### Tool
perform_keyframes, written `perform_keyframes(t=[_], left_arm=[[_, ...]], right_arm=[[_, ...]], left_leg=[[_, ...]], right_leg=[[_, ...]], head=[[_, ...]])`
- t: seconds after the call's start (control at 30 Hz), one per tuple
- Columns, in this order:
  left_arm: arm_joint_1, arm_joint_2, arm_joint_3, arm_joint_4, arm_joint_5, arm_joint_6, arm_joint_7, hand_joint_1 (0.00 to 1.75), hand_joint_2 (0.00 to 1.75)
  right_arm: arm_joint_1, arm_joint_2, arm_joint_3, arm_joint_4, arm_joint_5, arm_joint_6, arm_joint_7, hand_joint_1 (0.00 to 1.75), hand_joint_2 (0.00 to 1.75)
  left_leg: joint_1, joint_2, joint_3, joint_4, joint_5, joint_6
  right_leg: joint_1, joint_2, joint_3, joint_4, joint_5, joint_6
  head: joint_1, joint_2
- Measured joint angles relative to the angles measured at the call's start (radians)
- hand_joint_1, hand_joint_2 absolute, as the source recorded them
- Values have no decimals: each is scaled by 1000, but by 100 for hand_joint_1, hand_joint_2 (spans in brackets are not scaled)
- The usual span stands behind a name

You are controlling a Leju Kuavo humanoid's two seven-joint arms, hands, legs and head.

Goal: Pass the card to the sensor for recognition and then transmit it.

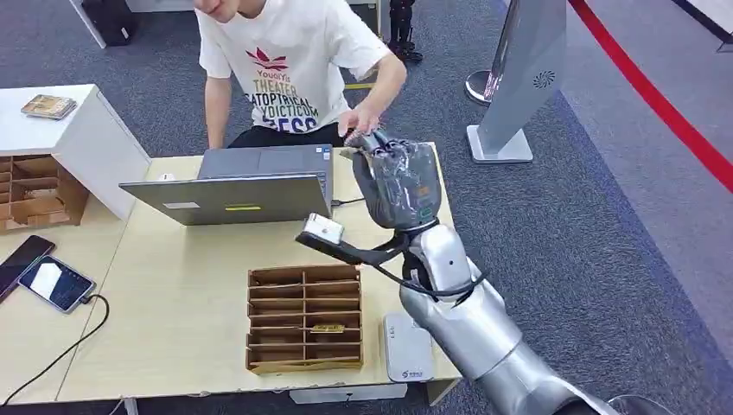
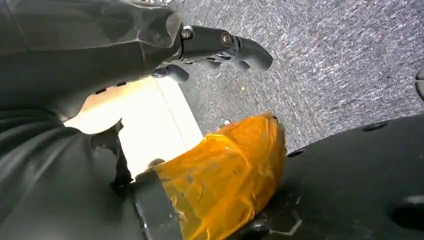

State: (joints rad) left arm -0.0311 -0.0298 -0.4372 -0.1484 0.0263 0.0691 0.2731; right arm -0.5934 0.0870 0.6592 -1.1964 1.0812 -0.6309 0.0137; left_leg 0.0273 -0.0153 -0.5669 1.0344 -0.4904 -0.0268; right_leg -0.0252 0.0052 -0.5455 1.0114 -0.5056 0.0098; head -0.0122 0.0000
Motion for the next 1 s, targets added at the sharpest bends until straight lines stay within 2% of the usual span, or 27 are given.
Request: perform_keyframes(t=[0.1, 0.17, 0.23, 0.5, 0.6, 0.73, 0.87, 0.93, 1.0], left_arm=[[1, -5, 0, 0, 14, 13, -3, 0, 0], [5, -7, 1, 0, 25, 22, -4, 0, 0], [6, -10, 1, 0, 31, 26, -5, 0, 0], [7, -12, 2, 0, 34, 30, -6, 0, 0], [8, -13, 3, 0, 45, 33, -10, 0, 0], [11, -13, 10, 0, 61, 38, -18, 0, 0], [15, -14, 11, 0, 75, 42, -31, 0, 0], [17, -13, 11, 0, 79, 45, -37, 0, 0], [18, -14, 12, 0, 84, 47, -38, 0, 0]], right_arm=[[50, 5, -34, -73, -213, 36, -53, 175, 175], [91, 9, -60, -150, -405, 80, -96, 175, 175], [123, 10, -79, -208, -517, 103, -121, 175, 175], [170, 10, -117, -322, -566, 123, -137, 175, 175], [187, 10, -128, -353, -713, 163, -173, 175, 175], [229, 1, -157, -425, -985, 268, -194, 175, 175], [289, -43, -202, -501, -1271, 410, -193, 175, 175], [328, -74, -228, -527, -1346, 459, -194, 175, 175], [369, -109, -249, -544, -1357, 493, -195, 175, 175]], left_leg=[[0, 0, 0, 0, 0, 0], [0, 0, 0, 0, 0, 0], [0, 0, -1, 0, 0, 0], [0, 0, -1, 0, 0, 0], [0, 0, -1, 0, 0, 0], [0, 0, -1, 0, 0, 0], [0, -1, -1, 0, -1, 1], [0, -1, -1, 0, -1, 1], [0, -1, -1, 0, -1, 1]], right_leg=[[0, 0, 0, 0, 0, 0], [0, 0, 0, 0, 0, 0], [0, 0, -1, 0, 0, 0], [0, 0, -1, 0, 0, 0], [0, 0, -1, 0, 0, 0], [0, 0, -1, -1, 0, 0], [0, 0, -1, -2, 0, 0], [0, 0, -1, -2, 0, 0], [0, -1, -1, -2, 0, 0]], head=[[0, 0], [0, 0], [0, 0], [0, 0], [0, 0], [0, 0], [0, 0], [0, 0], [0, 0]])
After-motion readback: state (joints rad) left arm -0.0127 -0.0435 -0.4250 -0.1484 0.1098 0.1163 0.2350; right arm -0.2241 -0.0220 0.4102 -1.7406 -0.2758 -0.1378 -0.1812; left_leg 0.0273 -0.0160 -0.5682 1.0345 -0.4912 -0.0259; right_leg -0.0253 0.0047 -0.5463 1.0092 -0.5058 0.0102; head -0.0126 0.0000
